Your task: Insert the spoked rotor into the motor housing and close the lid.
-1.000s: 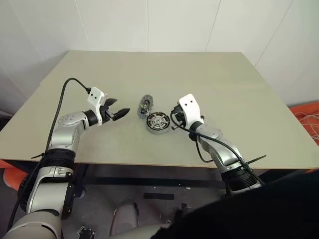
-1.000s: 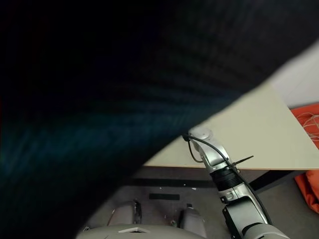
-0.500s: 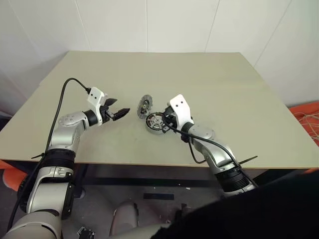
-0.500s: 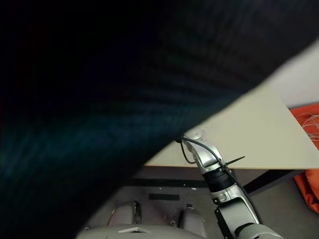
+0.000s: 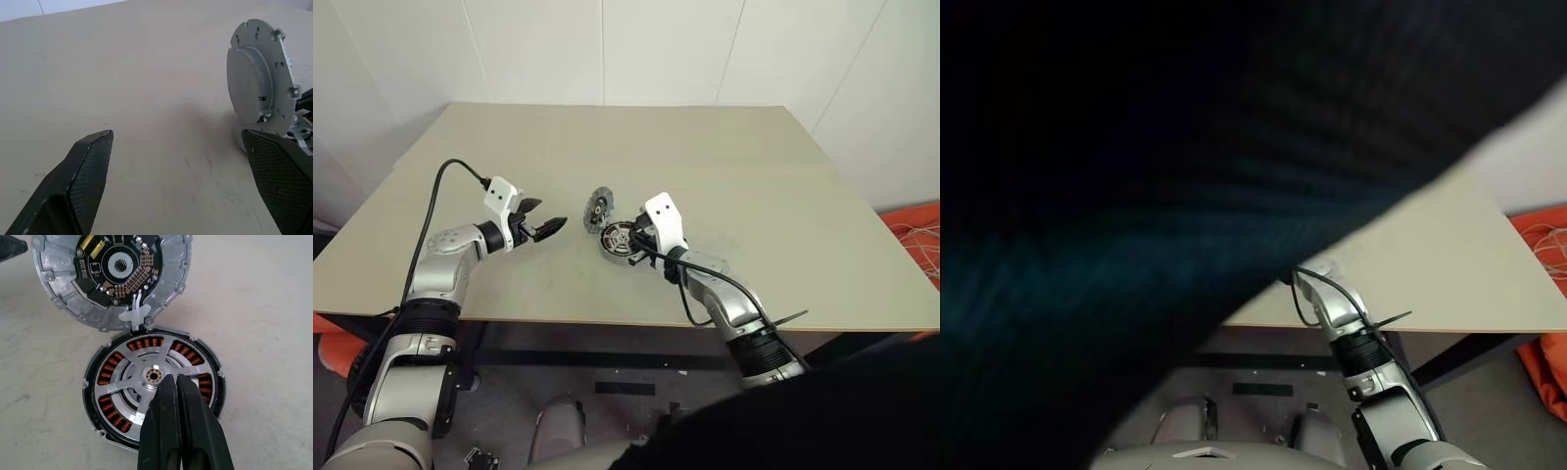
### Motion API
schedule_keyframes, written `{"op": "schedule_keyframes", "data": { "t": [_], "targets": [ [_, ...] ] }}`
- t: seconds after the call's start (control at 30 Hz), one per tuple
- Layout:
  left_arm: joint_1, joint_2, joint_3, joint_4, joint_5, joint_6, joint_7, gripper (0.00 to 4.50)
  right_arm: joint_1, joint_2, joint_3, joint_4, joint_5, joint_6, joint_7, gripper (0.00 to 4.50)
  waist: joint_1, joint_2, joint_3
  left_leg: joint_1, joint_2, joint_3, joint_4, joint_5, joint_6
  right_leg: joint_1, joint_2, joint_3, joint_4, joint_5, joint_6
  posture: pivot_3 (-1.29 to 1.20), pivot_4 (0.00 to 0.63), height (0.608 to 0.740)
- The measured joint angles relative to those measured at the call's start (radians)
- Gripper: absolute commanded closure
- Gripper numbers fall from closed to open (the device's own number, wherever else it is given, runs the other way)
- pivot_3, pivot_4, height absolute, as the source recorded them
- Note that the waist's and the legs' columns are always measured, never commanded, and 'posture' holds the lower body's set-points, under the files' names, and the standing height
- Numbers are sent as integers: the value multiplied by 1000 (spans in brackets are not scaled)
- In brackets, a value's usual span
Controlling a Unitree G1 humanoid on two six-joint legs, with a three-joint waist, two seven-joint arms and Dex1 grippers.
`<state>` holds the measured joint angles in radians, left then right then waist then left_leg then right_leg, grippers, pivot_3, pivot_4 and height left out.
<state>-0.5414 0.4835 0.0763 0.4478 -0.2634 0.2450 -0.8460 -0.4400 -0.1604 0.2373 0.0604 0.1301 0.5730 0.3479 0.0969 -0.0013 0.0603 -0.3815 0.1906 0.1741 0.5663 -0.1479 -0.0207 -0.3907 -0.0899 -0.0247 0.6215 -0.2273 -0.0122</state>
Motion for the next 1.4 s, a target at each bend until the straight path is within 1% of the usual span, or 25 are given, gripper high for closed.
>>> {"op": "schedule_keyframes", "data": {
  "t": [0.2,0.43,0.57,0.7,0.77,0.8,0.83,0.93,0.97,1.07,1.23,1.33,1.4],
  "targets": [
    [-2,-6,-1,1,0,0,0,54,15,14,10,17,-11,2,1,4452,0,0,0,-2,0,0,-1,-1,1,-2,0,0,-1,0,-1,0,0,740],
    [-3,-7,0,1,0,-1,0,54,14,-2,10,16,-22,0,0,4452,2,0,0,-1,0,0,0,-1,2,0,0,0,-2,0,0,0,0,740],
    [-3,-10,0,1,0,-2,2,54,9,-92,7,-42,-35,2,44,4452,3,0,0,-2,-1,0,0,-1,2,0,0,0,-2,0,0,0,0,740],
    [-5,-23,-1,3,0,-8,4,54,-60,-189,27,-139,-60,20,118,4452,-1,0,1,-1,0,0,-1,-1,1,-1,0,0,-2,0,0,0,0,740],
    [-6,-35,-3,7,0,-9,5,54,-114,-245,70,-182,-80,27,189,4452,-2,0,1,-1,0,0,-1,-1,2,-1,0,0,-2,0,-1,0,0,740],
    [-6,-38,-3,10,1,-10,6,54,-153,-283,110,-196,-95,20,244,4070,-2,0,1,-1,0,0,-1,-1,2,-1,1,0,-2,0,-1,0,0,740],
    [-7,-41,-3,12,1,-10,7,54,-180,-308,137,-199,-107,8,283,3934,-1,0,1,-1,0,0,-1,-1,2,-1,0,0,-2,0,-1,0,0,740],
    [-7,-49,-3,15,2,-18,12,54,-256,-386,206,-192,-161,-67,403,2965,3,0,1,-2,0,0,0,-2,3,0,0,0,-2,0,-1,0,0,740],
    [-7,-51,-3,15,2,-19,13,54,-274,-405,225,-181,-176,-101,440,2586,4,0,1,-2,0,0,1,-2,4,0,0,0,-2,0,-1,0,0,740],
    [-4,-57,-3,15,2,-24,16,54,-323,-458,296,-96,-238,-249,560,1654,4,0,1,-2,0,0,4,-3,5,1,0,0,-1,0,-1,0,0,740],
    [14,-64,-3,8,1,-27,24,54,-373,-467,351,58,-304,-448,691,1654,1,0,1,-3,1,0,6,-4,6,0,0,0,0,0,-1,0,0,740],
    [36,-66,-2,-14,-3,-24,26,54,-395,-462,366,164,-350,-560,720,1654,0,0,1,-3,1,0,6,-4,7,0,0,0,0,0,-1,0,0,740],
    [48,-65,0,-30,-7,-12,26,54,-402,-446,365,229,-368,-597,721,1654,-1,0,1,-3,1,0,7,-4,7,0,0,0,1,0,-2,0,0,740]
  ]
}}
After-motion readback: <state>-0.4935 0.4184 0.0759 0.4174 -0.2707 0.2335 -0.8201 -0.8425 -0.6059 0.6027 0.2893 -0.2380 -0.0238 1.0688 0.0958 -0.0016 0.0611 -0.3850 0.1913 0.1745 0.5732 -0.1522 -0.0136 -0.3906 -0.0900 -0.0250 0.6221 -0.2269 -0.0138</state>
